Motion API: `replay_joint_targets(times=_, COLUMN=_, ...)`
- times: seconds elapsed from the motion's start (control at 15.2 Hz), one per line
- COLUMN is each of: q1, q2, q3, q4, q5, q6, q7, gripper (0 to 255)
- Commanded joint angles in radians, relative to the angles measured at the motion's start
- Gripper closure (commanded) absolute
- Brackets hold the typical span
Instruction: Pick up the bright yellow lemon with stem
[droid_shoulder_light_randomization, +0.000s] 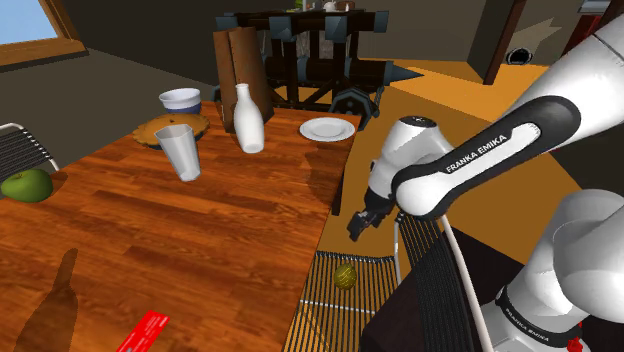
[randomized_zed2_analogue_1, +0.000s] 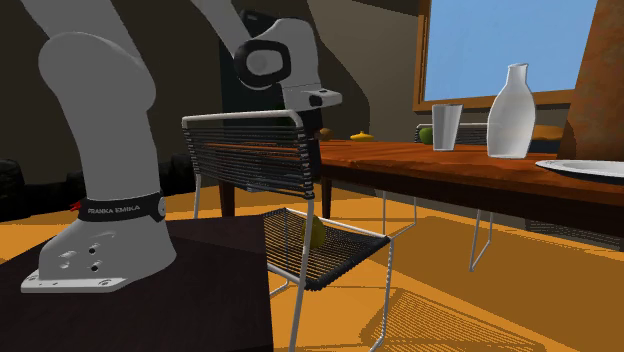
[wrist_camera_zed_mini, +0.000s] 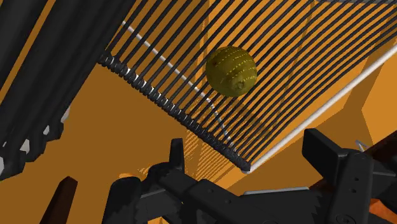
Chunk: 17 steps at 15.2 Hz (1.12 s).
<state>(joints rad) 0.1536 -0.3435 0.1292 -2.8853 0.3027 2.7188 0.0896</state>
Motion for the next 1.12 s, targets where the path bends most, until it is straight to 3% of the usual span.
replay_joint_targets(times=0.0, q1=0.043, q2=0.087, q3=0.003, q4=-0.008, q5=0.057, q6=0.106, q7=-0.008, gripper=0)
replay_joint_targets(times=0.2, q1=0.138, q2=0.251, q3=-0.027, q4=0.019, q5=0.220, q6=0.253, q7=-0.102, gripper=0)
replay_joint_targets(times=0.26, q1=0.180, q2=0.308, q3=-0.038, q4=0.039, q5=0.324, q6=0.294, q7=-0.173, gripper=0)
replay_joint_targets(times=0.4, q1=0.236, q2=0.426, q3=-0.022, q4=0.105, q5=0.627, q6=0.355, q7=-0.403, gripper=0)
replay_joint_targets(times=0.46, q1=0.211, q2=0.485, q3=0.032, q4=0.148, q5=0.782, q6=0.380, q7=-0.530, gripper=0)
replay_joint_targets(times=0.73, q1=0.089, q2=0.582, q3=0.172, q4=0.214, q5=1.012, q6=0.434, q7=-0.761, gripper=0)
replay_joint_targets(times=0.92, q1=0.005, q2=0.664, q3=0.260, q4=0.284, q5=1.231, q6=0.481, q7=-0.998, gripper=0)
replay_joint_targets(times=0.99, q1=-0.003, q2=0.680, q3=0.267, q4=0.302, q5=1.286, q6=0.488, q7=-1.057, gripper=0)
replay_joint_targets(times=1.06, q1=0.004, q2=0.679, q3=0.261, q4=0.301, q5=1.287, q6=0.486, q7=-1.057, gripper=0)
